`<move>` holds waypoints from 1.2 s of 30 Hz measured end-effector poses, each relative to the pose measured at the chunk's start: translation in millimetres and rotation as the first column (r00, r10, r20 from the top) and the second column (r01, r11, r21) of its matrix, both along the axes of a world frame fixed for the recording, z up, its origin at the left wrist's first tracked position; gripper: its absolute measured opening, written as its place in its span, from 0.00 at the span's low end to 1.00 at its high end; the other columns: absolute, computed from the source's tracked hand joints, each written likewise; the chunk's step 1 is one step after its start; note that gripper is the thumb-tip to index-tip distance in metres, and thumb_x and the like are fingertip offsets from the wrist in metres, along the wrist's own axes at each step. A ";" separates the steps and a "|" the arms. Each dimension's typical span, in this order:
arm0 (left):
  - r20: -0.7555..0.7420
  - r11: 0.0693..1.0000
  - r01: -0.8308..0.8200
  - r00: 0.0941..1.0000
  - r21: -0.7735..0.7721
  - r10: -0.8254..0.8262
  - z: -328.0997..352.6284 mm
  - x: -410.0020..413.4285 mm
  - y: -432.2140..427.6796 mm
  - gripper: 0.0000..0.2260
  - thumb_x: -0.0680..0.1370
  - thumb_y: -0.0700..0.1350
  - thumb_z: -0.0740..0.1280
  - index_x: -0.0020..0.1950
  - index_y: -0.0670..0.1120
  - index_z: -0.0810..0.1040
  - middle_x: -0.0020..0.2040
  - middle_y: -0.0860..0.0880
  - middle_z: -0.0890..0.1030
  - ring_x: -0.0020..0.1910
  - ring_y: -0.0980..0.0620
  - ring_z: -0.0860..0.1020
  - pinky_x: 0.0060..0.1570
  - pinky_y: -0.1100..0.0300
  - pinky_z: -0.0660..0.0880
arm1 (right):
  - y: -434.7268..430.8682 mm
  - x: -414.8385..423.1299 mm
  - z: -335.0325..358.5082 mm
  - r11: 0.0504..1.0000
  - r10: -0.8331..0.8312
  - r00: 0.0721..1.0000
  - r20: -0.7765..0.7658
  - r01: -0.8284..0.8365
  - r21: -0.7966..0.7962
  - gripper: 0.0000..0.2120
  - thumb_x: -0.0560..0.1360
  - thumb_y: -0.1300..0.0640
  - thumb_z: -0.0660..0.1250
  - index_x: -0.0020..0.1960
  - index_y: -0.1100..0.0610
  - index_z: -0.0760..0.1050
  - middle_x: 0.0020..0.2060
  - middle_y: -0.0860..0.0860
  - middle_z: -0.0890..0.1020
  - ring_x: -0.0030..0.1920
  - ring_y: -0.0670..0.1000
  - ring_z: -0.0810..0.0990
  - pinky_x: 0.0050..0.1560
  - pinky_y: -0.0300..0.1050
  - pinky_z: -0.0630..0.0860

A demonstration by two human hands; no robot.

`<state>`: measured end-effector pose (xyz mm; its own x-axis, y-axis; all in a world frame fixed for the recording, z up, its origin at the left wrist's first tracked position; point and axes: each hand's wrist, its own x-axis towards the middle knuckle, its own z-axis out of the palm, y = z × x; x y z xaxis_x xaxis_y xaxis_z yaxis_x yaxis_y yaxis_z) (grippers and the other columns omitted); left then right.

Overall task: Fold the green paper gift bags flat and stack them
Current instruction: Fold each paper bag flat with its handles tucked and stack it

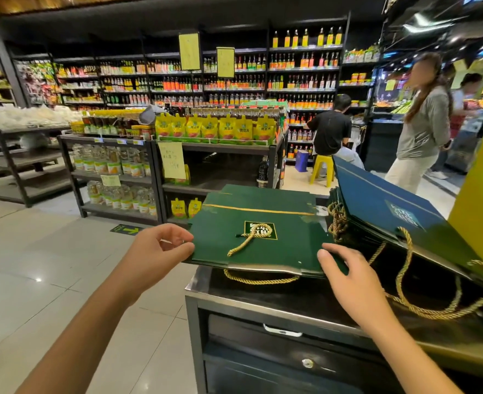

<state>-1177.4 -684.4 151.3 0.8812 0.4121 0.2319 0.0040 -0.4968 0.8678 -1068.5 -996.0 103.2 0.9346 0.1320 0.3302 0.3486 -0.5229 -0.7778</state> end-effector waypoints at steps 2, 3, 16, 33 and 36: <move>-0.002 0.994 -0.010 1.000 0.111 0.010 3.1 7.2 -4.7 0.02 0.78 0.41 0.72 0.49 0.48 0.82 0.44 0.49 0.82 0.46 0.52 0.81 0.40 0.67 0.73 | -0.7 2.0 -5.9 0.999 0.004 1.000 -0.002 -0.004 0.039 0.19 0.80 0.42 0.62 0.68 0.45 0.75 0.69 0.48 0.73 0.65 0.42 0.68 0.65 0.44 0.65; -0.001 0.980 -0.021 1.000 0.200 0.022 5.3 12.4 -7.0 0.02 0.79 0.42 0.72 0.49 0.49 0.82 0.45 0.51 0.82 0.48 0.53 0.80 0.43 0.65 0.73 | -0.9 2.7 -7.3 0.999 0.008 1.000 -0.003 -0.008 0.047 0.19 0.80 0.42 0.61 0.68 0.45 0.75 0.69 0.47 0.73 0.65 0.42 0.68 0.65 0.44 0.65; -0.366 0.668 0.260 0.930 0.697 0.019 30.3 109.0 -70.8 0.21 0.76 0.61 0.72 0.56 0.44 0.84 0.52 0.46 0.85 0.49 0.47 0.81 0.51 0.50 0.81 | -5.3 5.0 -13.4 0.999 0.040 0.999 0.021 -0.040 0.020 0.18 0.81 0.43 0.61 0.69 0.46 0.74 0.67 0.46 0.73 0.65 0.41 0.68 0.64 0.41 0.64; -0.167 0.885 0.440 0.894 0.152 -0.416 32.1 84.3 -101.6 0.09 0.84 0.45 0.63 0.52 0.48 0.83 0.40 0.51 0.79 0.39 0.56 0.75 0.42 0.63 0.73 | 7.9 -7.5 -11.2 0.990 -0.068 0.886 0.458 0.116 -0.077 0.14 0.79 0.43 0.63 0.49 0.48 0.84 0.50 0.42 0.80 0.58 0.46 0.74 0.60 0.47 0.61; -0.144 0.874 0.468 0.881 0.132 -0.450 31.7 84.2 -108.2 0.07 0.83 0.45 0.65 0.51 0.49 0.82 0.42 0.51 0.83 0.41 0.58 0.79 0.43 0.64 0.74 | 15.9 -13.0 6.8 0.992 0.041 0.920 0.389 0.011 -0.129 0.21 0.77 0.32 0.59 0.50 0.45 0.83 0.46 0.38 0.81 0.54 0.38 0.74 0.60 0.46 0.60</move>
